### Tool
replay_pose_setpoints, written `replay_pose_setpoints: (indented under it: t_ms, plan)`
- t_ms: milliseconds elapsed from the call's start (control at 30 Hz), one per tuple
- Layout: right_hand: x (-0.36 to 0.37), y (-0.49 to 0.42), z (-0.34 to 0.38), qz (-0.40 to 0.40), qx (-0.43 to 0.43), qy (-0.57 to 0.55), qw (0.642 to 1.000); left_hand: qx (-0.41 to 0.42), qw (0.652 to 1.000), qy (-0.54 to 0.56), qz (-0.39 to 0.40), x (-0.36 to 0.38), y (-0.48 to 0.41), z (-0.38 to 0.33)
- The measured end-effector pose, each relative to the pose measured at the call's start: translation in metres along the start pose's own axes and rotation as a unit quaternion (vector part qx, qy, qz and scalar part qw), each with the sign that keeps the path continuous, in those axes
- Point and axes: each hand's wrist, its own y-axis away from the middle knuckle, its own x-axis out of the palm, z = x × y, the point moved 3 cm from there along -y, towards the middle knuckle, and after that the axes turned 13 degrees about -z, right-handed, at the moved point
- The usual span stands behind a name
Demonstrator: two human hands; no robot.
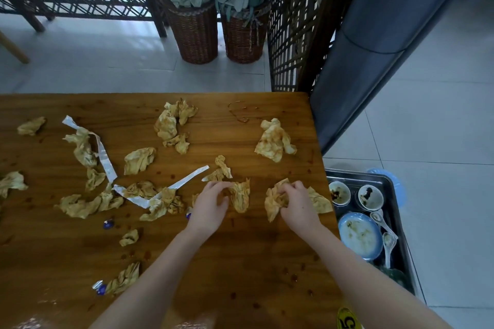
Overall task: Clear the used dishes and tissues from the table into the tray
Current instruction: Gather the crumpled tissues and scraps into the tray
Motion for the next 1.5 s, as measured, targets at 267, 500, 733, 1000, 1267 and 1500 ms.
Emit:
replay_pose_setpoints:
  t_ms: [267, 500, 733, 1000, 1267, 1500]
  plan:
    - [-0.031, -0.007, -0.042, -0.036, 0.061, 0.025, 0.997, 0.018, 1.000, -0.012, 0.016, 0.017, -0.008, -0.017]
    - [-0.026, -0.011, -0.059, -0.016, 0.079, 0.045, 0.996, 0.013, 0.999, -0.019, 0.028, 0.026, -0.011, -0.018]
    - [-0.015, -0.012, -0.069, 0.030, 0.098, 0.057, 0.993, -0.011, 0.999, -0.016, 0.029, 0.031, -0.012, -0.015]
    - [-0.008, -0.012, -0.073, 0.047, 0.086, 0.086, 0.991, -0.021, 0.999, -0.030, 0.029, 0.038, -0.010, -0.009]
    - [-0.005, -0.010, -0.070, 0.014, 0.067, 0.074, 0.995, -0.021, 0.999, -0.021, 0.027, 0.039, -0.009, -0.009]
    - [-0.009, -0.009, -0.062, -0.010, 0.068, 0.047, 0.997, -0.016, 1.000, 0.004, 0.024, 0.034, -0.003, -0.011]
